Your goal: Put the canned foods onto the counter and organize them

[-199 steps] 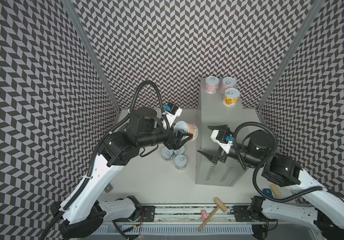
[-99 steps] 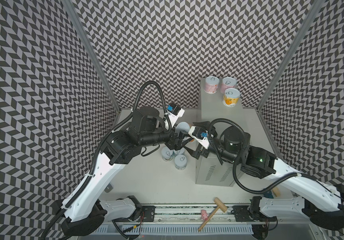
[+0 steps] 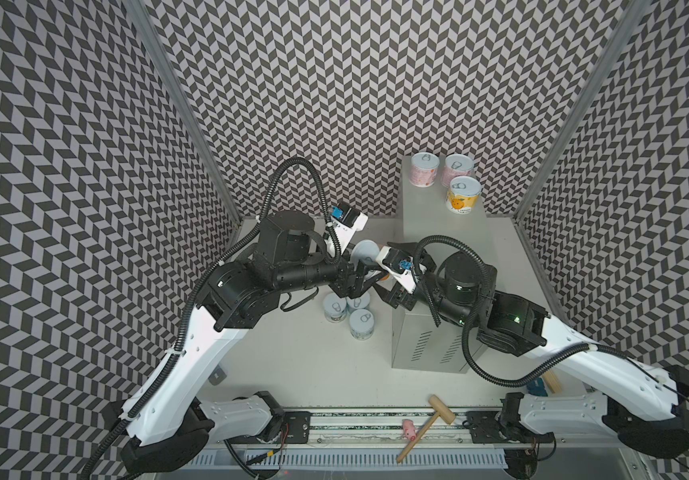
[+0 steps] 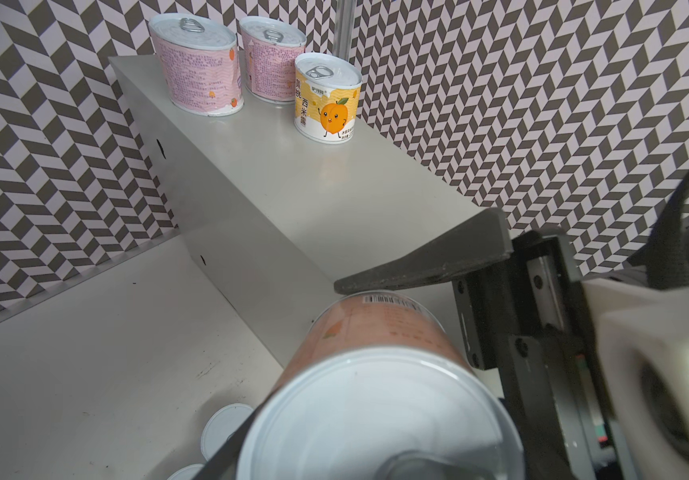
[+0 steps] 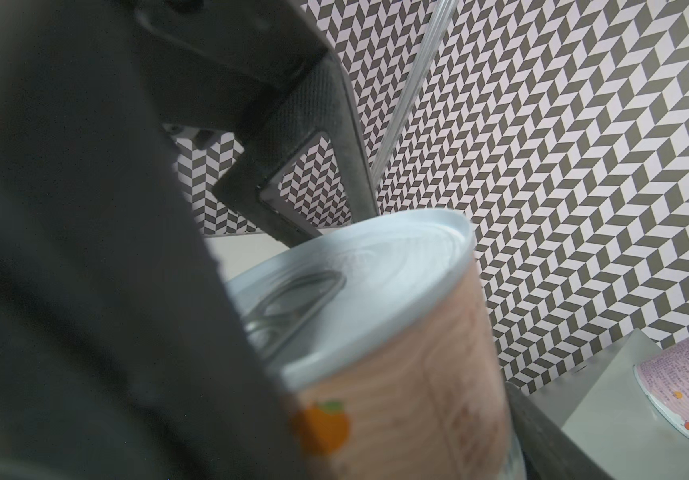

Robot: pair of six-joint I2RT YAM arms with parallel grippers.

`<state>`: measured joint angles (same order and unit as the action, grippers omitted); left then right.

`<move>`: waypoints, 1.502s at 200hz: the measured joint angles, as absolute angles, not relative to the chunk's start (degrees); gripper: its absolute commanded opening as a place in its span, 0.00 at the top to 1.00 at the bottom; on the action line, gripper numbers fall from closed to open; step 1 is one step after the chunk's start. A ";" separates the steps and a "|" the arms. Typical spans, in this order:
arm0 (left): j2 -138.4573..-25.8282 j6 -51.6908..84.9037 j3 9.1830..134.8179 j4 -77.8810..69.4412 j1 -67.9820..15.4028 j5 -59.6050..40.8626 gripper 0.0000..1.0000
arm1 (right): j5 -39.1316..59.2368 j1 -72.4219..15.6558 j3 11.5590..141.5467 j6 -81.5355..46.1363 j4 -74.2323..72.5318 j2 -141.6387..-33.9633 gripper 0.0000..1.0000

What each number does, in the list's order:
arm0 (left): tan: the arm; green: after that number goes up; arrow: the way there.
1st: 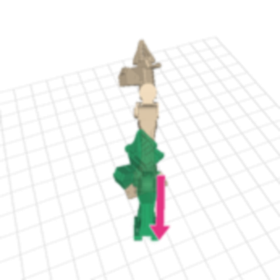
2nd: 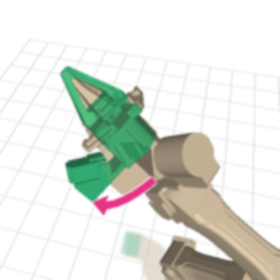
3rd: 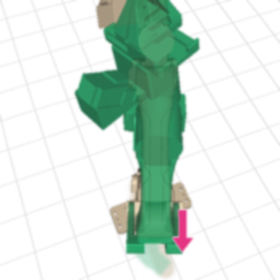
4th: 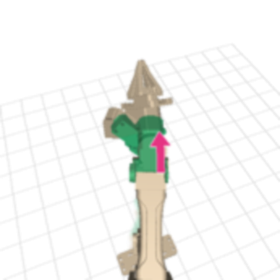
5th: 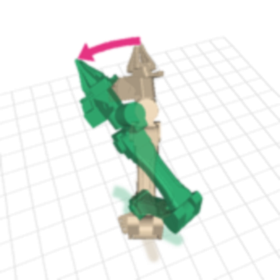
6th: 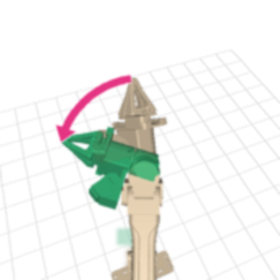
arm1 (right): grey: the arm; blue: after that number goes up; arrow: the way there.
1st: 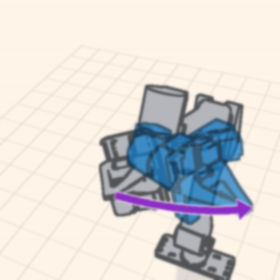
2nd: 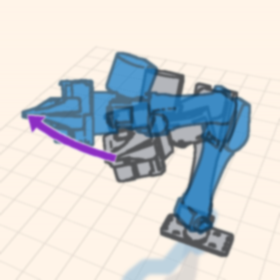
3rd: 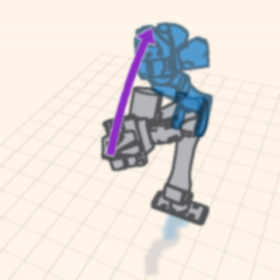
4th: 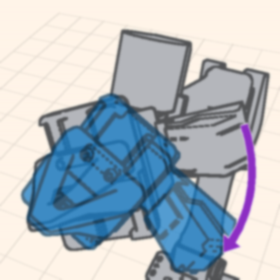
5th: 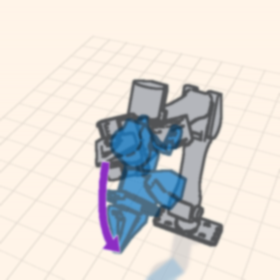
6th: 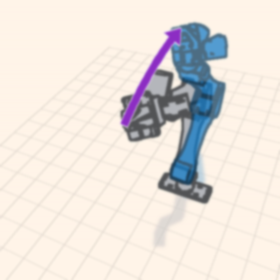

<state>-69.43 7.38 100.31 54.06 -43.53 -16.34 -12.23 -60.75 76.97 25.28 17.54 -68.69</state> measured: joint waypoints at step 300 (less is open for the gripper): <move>-66.70 11.18 81.91 17.72 -52.12 -27.42 0.01 | -11.05 -60.75 58.96 -7.42 12.49 -45.32 0.43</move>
<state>-66.70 11.18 81.91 17.72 -52.12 -27.42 -11.05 -60.75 58.96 -7.42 12.49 -45.32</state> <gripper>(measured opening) 0.998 0.762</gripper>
